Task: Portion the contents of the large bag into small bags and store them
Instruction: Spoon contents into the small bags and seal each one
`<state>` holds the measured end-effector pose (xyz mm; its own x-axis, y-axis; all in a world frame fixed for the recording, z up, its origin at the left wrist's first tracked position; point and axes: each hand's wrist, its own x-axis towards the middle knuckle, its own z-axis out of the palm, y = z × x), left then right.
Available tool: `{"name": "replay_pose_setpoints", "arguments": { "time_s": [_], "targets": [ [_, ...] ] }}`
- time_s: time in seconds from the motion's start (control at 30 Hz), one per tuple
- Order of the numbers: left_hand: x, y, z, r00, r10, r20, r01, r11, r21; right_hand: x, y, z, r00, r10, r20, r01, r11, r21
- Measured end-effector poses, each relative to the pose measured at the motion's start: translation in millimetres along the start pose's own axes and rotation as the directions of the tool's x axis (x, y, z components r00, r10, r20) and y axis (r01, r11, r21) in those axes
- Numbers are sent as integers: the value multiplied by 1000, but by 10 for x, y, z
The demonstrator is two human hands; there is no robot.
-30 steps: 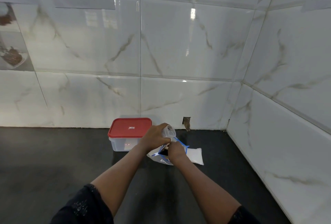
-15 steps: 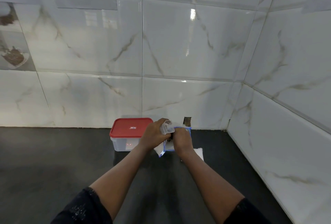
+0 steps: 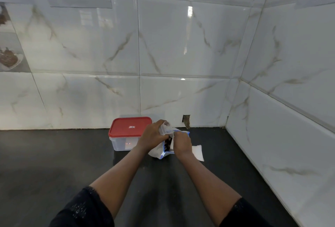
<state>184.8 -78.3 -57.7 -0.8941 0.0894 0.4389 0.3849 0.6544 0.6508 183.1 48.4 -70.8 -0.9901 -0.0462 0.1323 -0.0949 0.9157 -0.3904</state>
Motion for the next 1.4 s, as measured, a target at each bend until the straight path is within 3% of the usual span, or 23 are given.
{"name": "replay_pose_setpoints", "arguments": {
  "time_s": [0.17,0.3,0.5,0.63,0.73,0.87,1.03,1.2,1.33,1.4],
  "targets": [
    [-40,6,26,998,14,68,-17,999,50,-77,19,212,972,73,224,-62,996,-58],
    [-51,20,44,989,36,141,-50,994,102,-155,68,324,944,119,309,-105,993,-60],
    [-143,-47,59,946,-12,324,-69,969,237,-90,87,217,967,157,202,-186,974,131],
    [-134,-42,-33,974,-61,219,14,978,210,-16,13,111,970,184,160,-219,946,240],
    [-79,-15,-83,993,-69,101,53,986,158,-9,-15,140,968,180,177,-211,962,171],
    [-116,-16,-57,981,-99,164,63,975,211,-63,-35,268,960,81,270,-110,990,94],
    [-165,-49,0,982,-108,155,81,982,169,-66,-18,334,960,135,245,-148,988,38],
    [-128,0,24,982,-109,156,86,985,148,-5,-29,214,826,275,491,-246,961,-125],
    [-122,18,75,979,-118,168,92,984,155,18,-86,178,844,244,477,-159,965,-211],
    [-122,11,93,977,-120,176,94,984,149,64,-100,114,819,247,517,-153,964,-219]
  ]
}}
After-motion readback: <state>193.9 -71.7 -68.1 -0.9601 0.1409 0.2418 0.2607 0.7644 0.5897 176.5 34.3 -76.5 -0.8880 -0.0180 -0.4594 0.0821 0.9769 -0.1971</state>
